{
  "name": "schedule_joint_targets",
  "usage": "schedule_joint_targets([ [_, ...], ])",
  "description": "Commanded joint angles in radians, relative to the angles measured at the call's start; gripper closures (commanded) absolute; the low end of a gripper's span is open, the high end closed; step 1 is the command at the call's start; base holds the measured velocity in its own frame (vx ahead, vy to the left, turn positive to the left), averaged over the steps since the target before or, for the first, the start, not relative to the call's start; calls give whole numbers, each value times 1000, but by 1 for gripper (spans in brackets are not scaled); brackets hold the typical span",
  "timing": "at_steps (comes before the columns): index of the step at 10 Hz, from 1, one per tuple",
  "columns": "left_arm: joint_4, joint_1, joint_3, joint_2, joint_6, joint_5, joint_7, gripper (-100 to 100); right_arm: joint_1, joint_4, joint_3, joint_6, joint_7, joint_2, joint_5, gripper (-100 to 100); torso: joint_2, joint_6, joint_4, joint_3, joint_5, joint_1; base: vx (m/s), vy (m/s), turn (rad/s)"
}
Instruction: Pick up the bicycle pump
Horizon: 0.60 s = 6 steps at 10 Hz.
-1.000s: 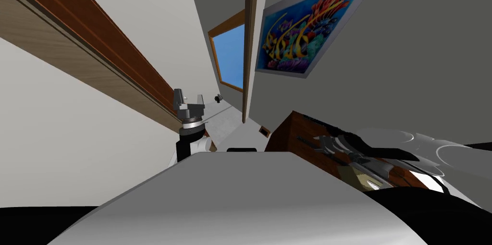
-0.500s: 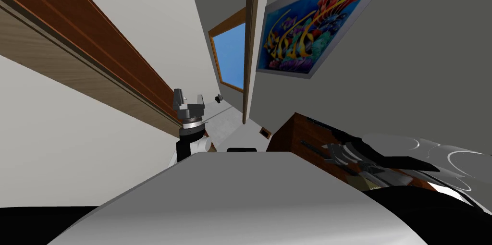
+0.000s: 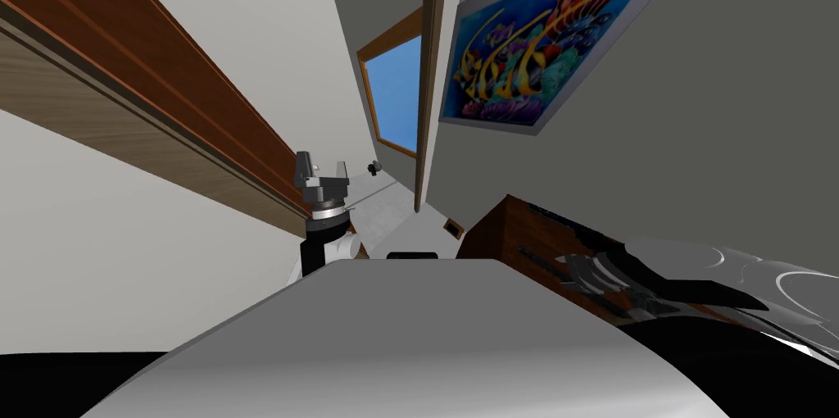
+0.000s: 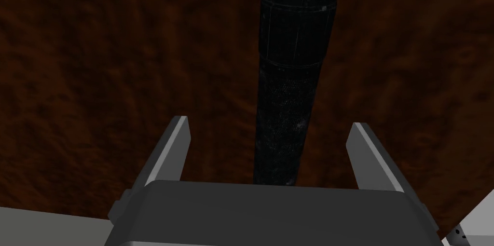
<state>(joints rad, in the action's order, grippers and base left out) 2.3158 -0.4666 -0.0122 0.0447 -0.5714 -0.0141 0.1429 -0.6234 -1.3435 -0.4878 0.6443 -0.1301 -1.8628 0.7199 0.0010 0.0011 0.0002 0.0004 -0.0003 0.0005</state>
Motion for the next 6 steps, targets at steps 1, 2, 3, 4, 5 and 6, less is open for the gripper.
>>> schedule_joint_targets([
  [1,0,0,0,0,0,0,0,0,-5,14,-6,-11,-8,32,10,-100,0,0,0,0,0,0,29,-8,59],
  [2,0,0,0,0,0,0,0,0,6,11,-3,-1,6,26,24,-100,0,0,0,0,0,0,14,-4,11],
  [3,0,0,0,0,0,0,0,0,7,12,-3,-2,8,29,27,100,0,0,0,0,0,0,0,0,0],
  [4,0,0,0,0,0,0,0,0,7,12,-3,-1,8,28,26,100,1,0,0,1,0,0,0,0,0],
  [5,0,0,0,0,0,0,0,0,7,12,-3,0,8,28,26,100,1,-1,0,1,0,0,0,0,0],
  [6,0,0,0,0,0,0,0,0,7,12,-3,-1,8,28,26,100,1,0,0,1,0,0,0,0,0],
])
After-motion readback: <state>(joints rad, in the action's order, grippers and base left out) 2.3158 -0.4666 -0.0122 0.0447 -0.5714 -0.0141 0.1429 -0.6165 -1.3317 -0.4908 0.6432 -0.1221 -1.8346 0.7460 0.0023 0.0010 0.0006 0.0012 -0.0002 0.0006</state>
